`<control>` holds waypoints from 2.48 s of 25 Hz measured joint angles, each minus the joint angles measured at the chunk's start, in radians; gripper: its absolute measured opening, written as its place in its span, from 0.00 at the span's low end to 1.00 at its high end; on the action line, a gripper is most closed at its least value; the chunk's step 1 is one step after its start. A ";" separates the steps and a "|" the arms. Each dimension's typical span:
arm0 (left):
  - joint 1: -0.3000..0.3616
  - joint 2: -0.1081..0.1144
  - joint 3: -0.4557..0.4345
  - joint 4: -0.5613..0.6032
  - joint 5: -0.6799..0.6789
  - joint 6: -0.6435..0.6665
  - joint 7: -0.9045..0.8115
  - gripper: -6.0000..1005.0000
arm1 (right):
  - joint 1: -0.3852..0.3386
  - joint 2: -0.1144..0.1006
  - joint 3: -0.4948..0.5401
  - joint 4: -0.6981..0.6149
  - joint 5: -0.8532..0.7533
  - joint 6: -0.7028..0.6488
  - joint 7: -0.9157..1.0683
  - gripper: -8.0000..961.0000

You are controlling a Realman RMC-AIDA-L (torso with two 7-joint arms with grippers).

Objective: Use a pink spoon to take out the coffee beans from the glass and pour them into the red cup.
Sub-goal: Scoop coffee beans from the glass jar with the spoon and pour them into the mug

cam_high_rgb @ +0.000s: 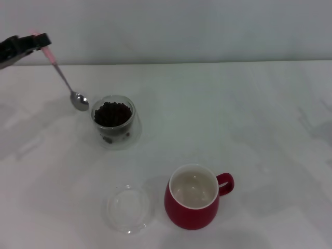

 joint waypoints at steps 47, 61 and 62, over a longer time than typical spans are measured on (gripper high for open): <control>-0.067 -0.127 0.225 -0.040 0.090 0.391 -0.180 0.14 | 0.007 -0.002 0.006 0.019 -0.001 -0.003 0.001 0.72; 0.045 -0.125 0.225 -0.064 -0.107 0.364 -0.185 0.14 | 0.012 -0.002 0.005 0.009 -0.002 0.018 -0.001 0.72; 0.047 -0.124 0.225 -0.075 -0.121 0.363 -0.184 0.14 | 0.012 -0.002 0.004 0.009 -0.002 0.021 -0.001 0.72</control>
